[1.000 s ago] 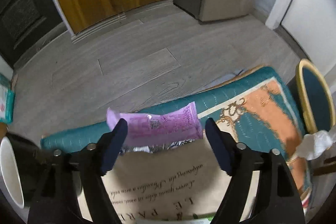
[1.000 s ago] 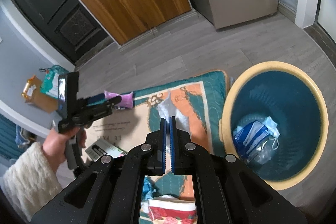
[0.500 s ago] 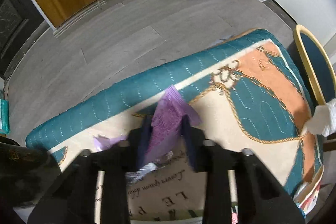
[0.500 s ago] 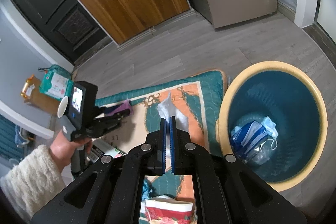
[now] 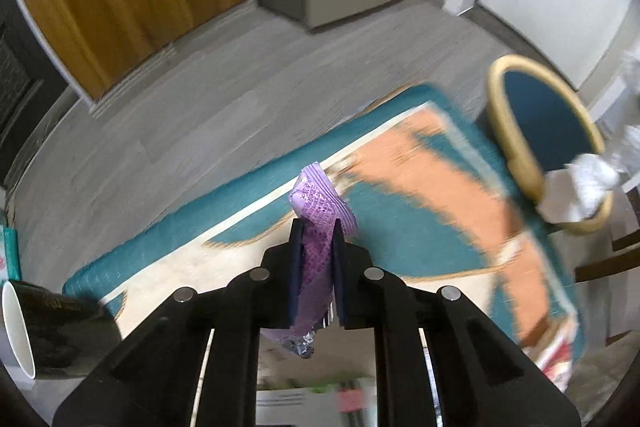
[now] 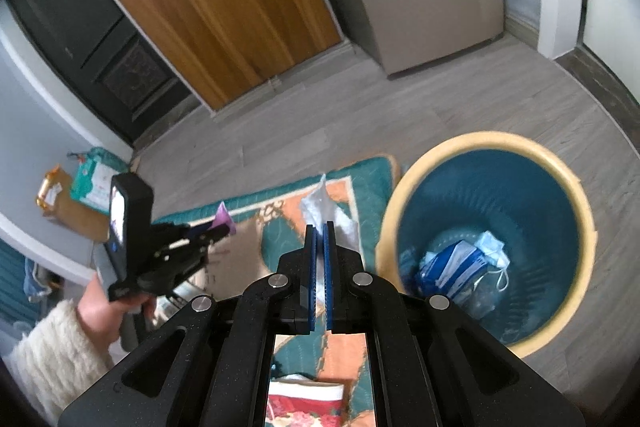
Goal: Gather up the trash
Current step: 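Lift the purple wrapper and white tissue and carry both tools over the bin, then open the left tool over the bin while the right tool releases the tissue, then move both open tools back over the trash on the rug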
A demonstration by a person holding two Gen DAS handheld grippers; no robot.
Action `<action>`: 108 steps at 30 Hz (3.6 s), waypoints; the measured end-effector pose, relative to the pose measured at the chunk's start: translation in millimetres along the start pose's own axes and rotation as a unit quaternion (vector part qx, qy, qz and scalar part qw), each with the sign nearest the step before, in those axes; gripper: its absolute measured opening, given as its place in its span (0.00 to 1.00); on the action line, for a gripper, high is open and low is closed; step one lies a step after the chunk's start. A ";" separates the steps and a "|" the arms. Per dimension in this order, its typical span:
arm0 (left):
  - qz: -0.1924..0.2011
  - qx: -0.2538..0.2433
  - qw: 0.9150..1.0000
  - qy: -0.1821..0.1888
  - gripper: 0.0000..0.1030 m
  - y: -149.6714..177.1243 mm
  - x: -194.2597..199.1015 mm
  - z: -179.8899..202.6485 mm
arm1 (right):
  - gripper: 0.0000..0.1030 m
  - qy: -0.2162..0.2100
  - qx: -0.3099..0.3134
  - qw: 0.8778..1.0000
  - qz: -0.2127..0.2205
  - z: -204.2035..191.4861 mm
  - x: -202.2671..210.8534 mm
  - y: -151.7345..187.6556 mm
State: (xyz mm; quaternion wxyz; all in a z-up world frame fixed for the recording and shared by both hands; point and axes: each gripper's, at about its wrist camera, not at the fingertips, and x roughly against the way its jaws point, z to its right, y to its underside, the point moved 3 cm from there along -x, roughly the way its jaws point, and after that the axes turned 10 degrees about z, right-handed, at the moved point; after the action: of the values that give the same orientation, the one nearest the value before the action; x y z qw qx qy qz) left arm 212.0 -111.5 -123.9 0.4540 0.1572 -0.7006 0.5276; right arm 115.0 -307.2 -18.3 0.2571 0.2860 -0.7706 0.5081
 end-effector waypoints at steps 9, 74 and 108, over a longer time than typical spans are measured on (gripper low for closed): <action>0.055 -0.041 0.995 0.079 0.12 -37.0 30.5 95.5 | 0.04 0.031 -0.019 0.998 0.048 41.6 32.9 -14.8; 0.145 -0.034 0.988 0.041 0.94 -15.7 131.1 94.0 | 0.94 0.110 -0.027 0.990 0.080 40.3 77.9 25.7; 0.075 0.099 0.986 -0.107 0.94 115.3 162.1 -86.7 | 0.92 0.033 0.161 0.984 -0.071 -114.9 -20.3 154.7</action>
State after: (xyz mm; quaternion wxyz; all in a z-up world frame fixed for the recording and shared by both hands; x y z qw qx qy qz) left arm 84.9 52.3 -59.9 0.3177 0.2040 -0.6994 0.6068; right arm 32.8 -147.1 -90.3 0.2687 0.3610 -0.6472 0.6154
